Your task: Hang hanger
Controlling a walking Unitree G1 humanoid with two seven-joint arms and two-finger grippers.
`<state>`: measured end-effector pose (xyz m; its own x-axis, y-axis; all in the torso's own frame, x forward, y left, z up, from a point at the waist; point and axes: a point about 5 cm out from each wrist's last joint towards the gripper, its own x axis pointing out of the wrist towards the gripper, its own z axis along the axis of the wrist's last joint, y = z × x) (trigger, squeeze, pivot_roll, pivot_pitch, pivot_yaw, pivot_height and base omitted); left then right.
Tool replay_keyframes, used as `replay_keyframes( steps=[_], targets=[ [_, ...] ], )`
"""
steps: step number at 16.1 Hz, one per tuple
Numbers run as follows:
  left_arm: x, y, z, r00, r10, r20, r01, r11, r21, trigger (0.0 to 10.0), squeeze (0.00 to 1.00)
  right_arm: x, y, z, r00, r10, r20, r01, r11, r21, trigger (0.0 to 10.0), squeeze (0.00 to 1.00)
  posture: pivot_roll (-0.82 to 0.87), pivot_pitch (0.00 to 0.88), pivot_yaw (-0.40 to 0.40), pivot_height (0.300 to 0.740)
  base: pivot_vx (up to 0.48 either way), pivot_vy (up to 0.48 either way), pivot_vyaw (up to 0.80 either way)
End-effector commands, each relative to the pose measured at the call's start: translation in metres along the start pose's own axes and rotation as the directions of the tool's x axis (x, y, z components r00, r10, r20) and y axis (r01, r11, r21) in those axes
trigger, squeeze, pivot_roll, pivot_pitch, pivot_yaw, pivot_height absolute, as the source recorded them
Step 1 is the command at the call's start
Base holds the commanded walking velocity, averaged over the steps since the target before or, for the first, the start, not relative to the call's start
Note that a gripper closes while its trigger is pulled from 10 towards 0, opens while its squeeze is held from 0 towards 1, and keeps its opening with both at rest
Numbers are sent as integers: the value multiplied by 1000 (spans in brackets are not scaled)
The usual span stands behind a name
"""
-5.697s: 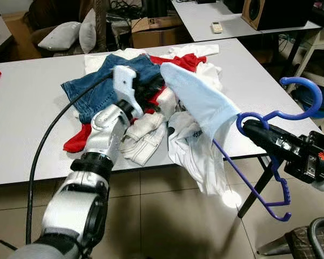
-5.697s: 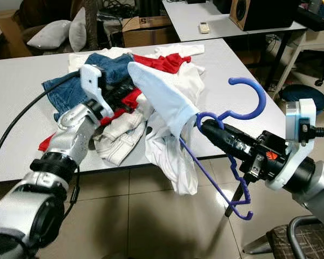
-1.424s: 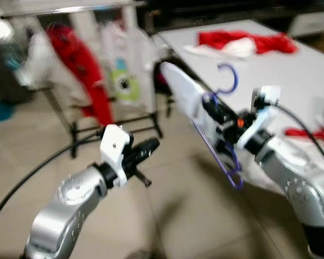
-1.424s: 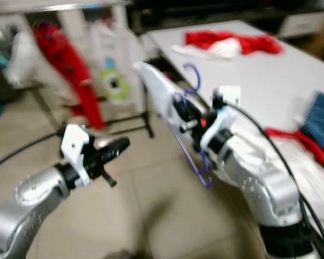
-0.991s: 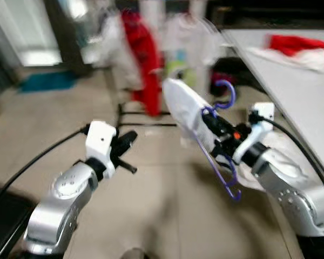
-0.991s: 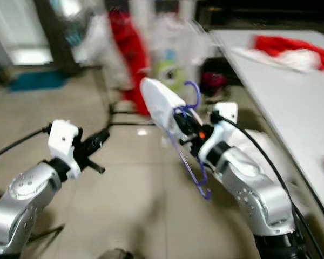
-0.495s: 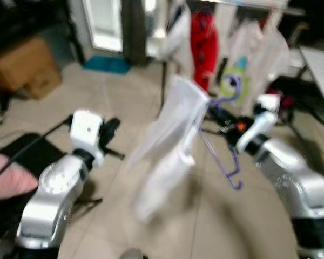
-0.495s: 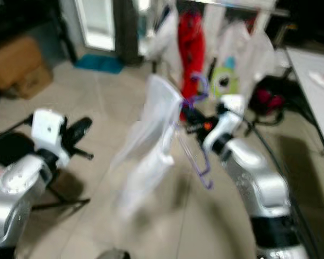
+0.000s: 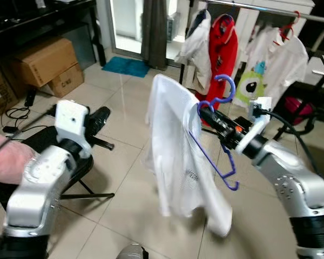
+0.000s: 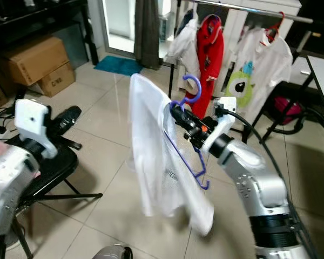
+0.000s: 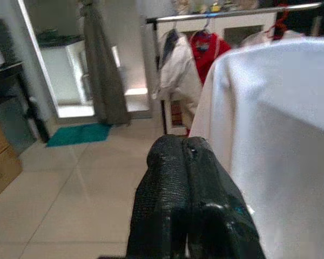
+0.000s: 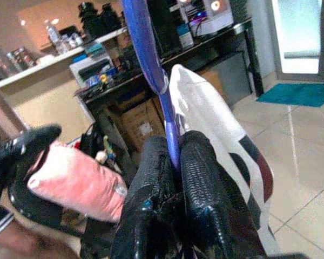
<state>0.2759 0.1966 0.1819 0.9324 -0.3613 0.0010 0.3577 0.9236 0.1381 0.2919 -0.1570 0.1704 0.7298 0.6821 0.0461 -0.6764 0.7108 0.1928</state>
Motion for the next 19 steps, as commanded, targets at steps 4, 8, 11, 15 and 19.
replay_keyframes(
  steps=[4,8,11,15,19],
  targets=[
    [6,28,16,996,-90,29,86,990,109,10000,1000,-11,6,18,979,204,16,-203,979,-32,10000,0,117,0,-35,740,0,0,0],
    [6,50,35,973,-226,51,218,966,136,10000,1000,-17,10,29,940,340,10,-339,940,-36,10000,0,112,0,-33,740,0,0,0],
    [6,54,31,932,-363,-25,363,924,124,10000,0,-16,15,32,911,413,13,-412,911,-30,10000,0,116,0,-33,740,0,0,0],
    [12,62,23,893,-439,-96,447,888,105,10000,0,-18,20,37,877,480,29,-480,877,-15,10000,0,122,0,-37,740,0,0,0],
    [22,69,16,875,-464,-139,479,871,105,10000,0,-22,24,41,848,529,43,-529,848,8,10000,0,114,0,-34,740,0,0,0]
  ],
)
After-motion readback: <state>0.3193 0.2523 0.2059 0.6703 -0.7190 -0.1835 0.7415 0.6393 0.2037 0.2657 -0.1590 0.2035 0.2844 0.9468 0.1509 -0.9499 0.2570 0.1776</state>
